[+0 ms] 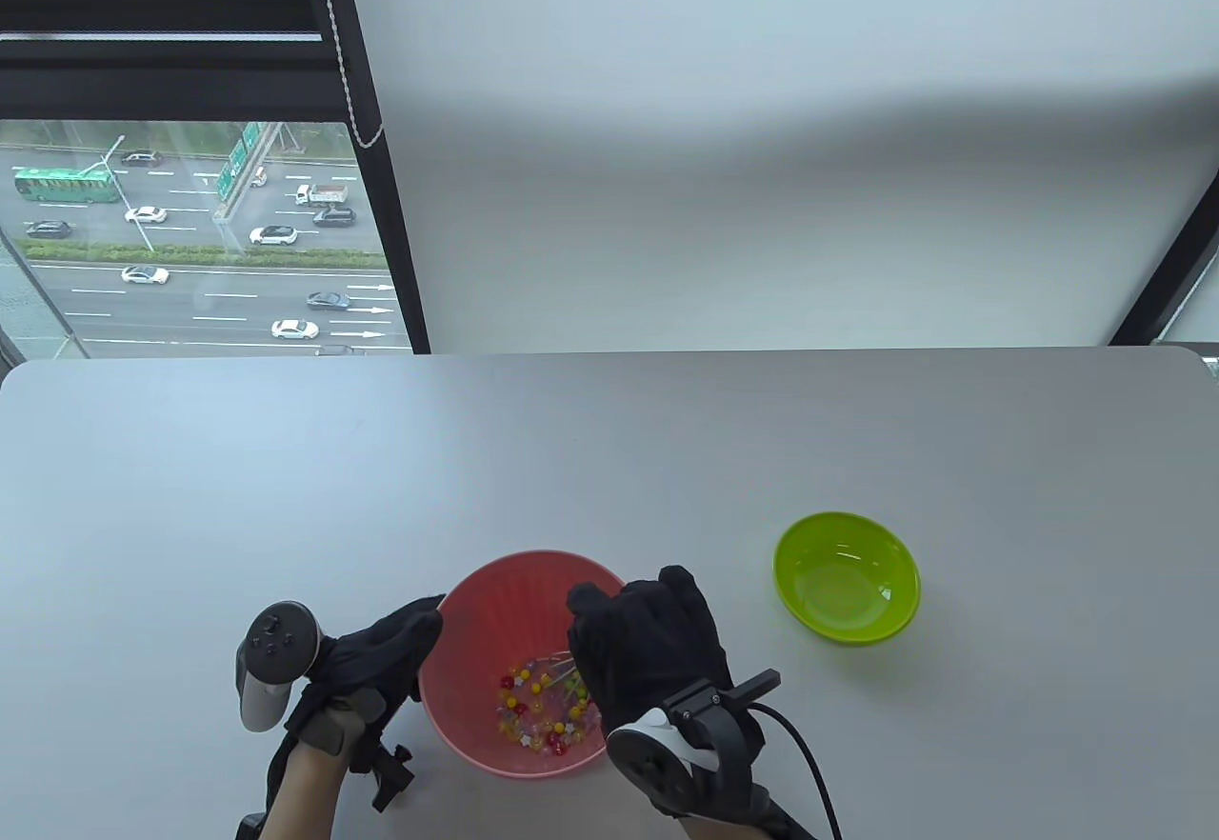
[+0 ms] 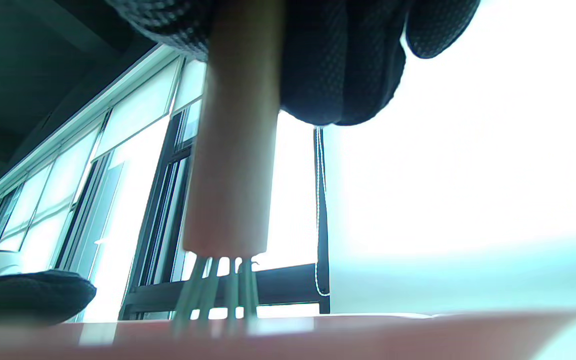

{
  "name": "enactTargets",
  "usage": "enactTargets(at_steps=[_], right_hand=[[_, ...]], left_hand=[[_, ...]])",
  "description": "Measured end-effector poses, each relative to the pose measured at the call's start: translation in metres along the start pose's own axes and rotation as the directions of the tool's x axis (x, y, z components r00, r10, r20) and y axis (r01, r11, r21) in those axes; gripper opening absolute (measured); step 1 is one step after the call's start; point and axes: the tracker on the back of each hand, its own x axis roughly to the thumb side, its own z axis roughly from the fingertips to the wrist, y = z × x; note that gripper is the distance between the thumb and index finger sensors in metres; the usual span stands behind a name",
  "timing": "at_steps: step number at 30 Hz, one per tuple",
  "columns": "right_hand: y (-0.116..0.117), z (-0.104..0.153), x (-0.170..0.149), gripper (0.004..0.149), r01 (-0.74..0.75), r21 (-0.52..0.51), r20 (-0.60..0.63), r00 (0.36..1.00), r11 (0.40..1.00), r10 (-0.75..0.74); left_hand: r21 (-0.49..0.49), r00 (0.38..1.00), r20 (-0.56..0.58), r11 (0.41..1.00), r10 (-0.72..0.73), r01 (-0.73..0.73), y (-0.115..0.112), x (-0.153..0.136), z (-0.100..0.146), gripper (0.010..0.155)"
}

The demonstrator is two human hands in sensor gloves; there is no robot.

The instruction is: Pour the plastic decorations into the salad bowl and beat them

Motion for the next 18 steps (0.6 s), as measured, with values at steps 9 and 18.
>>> enactTargets(at_steps=[9, 18], right_hand=[[-0.004, -0.001, -0.022, 0.042, 0.233, -0.04, -0.146, 0.961, 0.972, -0.237], [-0.012, -0.001, -0.025, 0.044, -0.267, -0.097, -0.084, 0.962, 0.959, 0.259]], left_hand=[[0.0, 1.0, 0.0, 1.0, 0.0, 0.0, 0.0, 0.0, 0.0, 0.078], [-0.002, 1.0, 0.001, 1.0, 0.001, -0.001, 0.0, 0.0, 0.0, 0.079]])
